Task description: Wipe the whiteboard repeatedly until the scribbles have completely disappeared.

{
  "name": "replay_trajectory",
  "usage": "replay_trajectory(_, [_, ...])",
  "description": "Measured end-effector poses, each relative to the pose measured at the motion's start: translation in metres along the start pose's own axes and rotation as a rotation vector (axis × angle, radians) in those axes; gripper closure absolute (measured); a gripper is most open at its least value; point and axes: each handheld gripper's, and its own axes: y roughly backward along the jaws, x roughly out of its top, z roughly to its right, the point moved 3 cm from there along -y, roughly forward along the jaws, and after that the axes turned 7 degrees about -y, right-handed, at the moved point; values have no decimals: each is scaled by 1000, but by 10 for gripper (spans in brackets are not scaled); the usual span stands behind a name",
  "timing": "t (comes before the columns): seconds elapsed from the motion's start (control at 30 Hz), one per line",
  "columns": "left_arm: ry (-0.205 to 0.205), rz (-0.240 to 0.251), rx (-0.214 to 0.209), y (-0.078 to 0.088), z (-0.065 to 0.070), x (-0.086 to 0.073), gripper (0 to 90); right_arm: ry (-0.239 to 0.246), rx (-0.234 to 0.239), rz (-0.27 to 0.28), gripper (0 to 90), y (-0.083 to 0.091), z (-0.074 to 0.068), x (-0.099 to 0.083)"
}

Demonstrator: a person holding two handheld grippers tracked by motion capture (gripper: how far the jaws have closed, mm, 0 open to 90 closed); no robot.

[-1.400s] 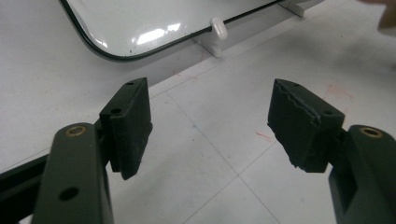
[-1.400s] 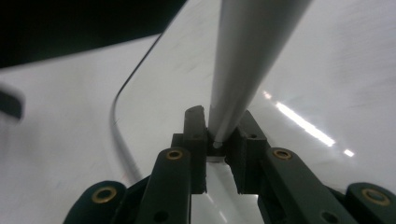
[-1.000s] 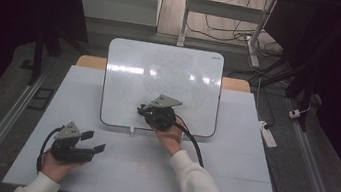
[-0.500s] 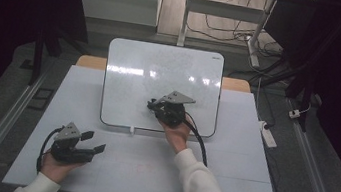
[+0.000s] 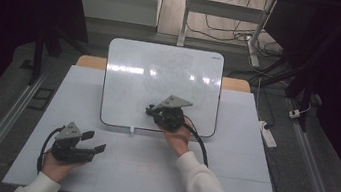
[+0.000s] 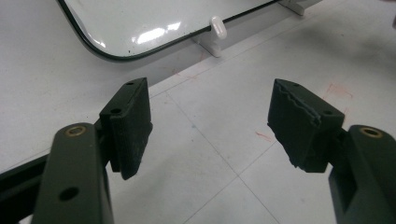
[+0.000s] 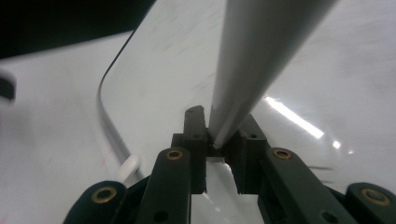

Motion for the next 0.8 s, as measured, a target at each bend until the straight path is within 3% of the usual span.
replay_trajectory(0.03, [-2, 2, 3, 0, 0, 0, 313, 2, 0, -7, 783, 1, 2, 1])
replay_trajectory(0.13, [-2, 7, 2, 2, 1, 0, 313, -56, -78, 64, 783, 13, 23, 11])
replay_trajectory(0.17, [-2, 7, 2, 2, 1, 0, 313, -56, -78, 64, 783, 13, 23, 11])
replay_trajectory(0.2, [0, 3, 1, 0, 0, 0, 314, -101, -81, 84, 783, 18, 29, 11])
replay_trajectory(0.23, [0, 3, 1, 0, 0, 0, 314, -99, -71, 69, 783, 17, 26, 9])
replay_trajectory(0.33, [0, -1, 2, 0, 0, 0, 314, -15, -22, -8, 783, 11, 8, -2])
replay_trajectory(0.4, [-4, 1, 4, 1, 1, 0, 313, 11, -31, -23, 783, 15, 12, -1])
replay_trajectory(0.5, [-3, 4, 6, 1, 2, 1, 313, -66, -118, 62, 783, 31, 36, 8])
replay_trajectory(0.57, [-3, 2, 5, 0, 2, 1, 313, -99, -119, 81, 783, 34, 40, 7])
replay_trajectory(0.63, [-3, -4, 3, -1, 2, 1, 313, -70, -79, 33, 783, 28, 28, 1])
replay_trajectory(0.7, [-1, -1, 3, -1, 2, 1, 313, -7, -23, -24, 783, 18, 11, -9])
replay_trajectory(0.73, [-2, 0, 5, 0, 2, 0, 313, 49, -29, -36, 783, 17, 7, -9])
replay_trajectory(0.77, [-2, 1, 4, 0, 2, 0, 313, 73, -34, -50, 783, 17, 8, -7])
replay_trajectory(0.8, [-2, 1, 4, 0, 2, 0, 313, 57, -53, -30, 783, 20, 13, -3])
